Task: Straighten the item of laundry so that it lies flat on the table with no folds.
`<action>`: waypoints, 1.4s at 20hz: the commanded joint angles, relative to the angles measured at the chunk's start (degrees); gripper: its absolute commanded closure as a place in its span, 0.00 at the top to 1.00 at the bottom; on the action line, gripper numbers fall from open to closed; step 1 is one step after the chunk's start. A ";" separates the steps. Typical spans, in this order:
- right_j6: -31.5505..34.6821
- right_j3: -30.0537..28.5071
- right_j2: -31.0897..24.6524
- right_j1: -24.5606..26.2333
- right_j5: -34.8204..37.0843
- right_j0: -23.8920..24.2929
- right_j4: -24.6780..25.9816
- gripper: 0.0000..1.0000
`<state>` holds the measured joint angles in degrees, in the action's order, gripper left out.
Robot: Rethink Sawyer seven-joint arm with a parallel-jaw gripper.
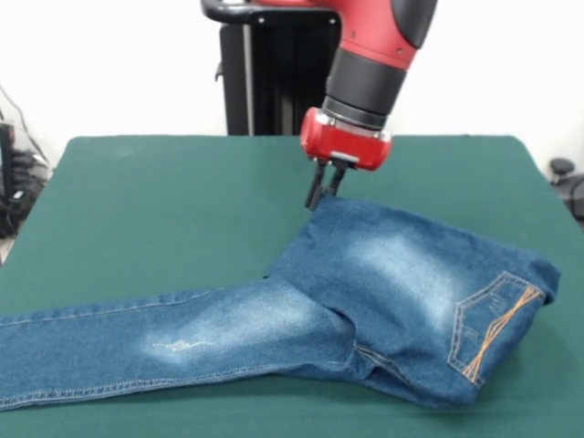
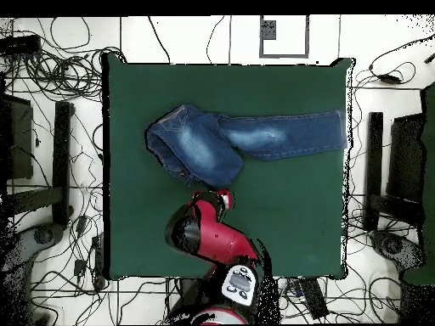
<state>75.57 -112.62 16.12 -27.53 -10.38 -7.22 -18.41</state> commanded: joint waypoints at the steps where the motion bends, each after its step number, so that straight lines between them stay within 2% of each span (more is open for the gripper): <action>1: 13.10 3.74 -5.70 0.46 -1.82 0.27 0.63 0.00; 6: 12.95 3.14 -5.46 -0.17 -0.58 0.06 0.41 0.00; 9: 12.99 2.17 -4.78 -1.44 2.93 -0.87 -0.93 0.00; 14: 11.48 3.01 1.37 -4.06 17.58 -5.58 -3.56 0.00; 18: 10.73 6.40 6.09 -6.22 31.34 -8.46 -1.08 0.00; 21: 10.52 9.74 7.41 -7.63 39.02 -9.05 1.04 0.00; 23: 9.86 11.44 6.39 -7.72 40.79 -8.19 1.67 0.00; 28: 7.37 14.79 2.61 -5.87 39.01 -5.17 2.78 0.00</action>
<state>75.57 -105.43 22.09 -35.06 23.50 -14.28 -18.05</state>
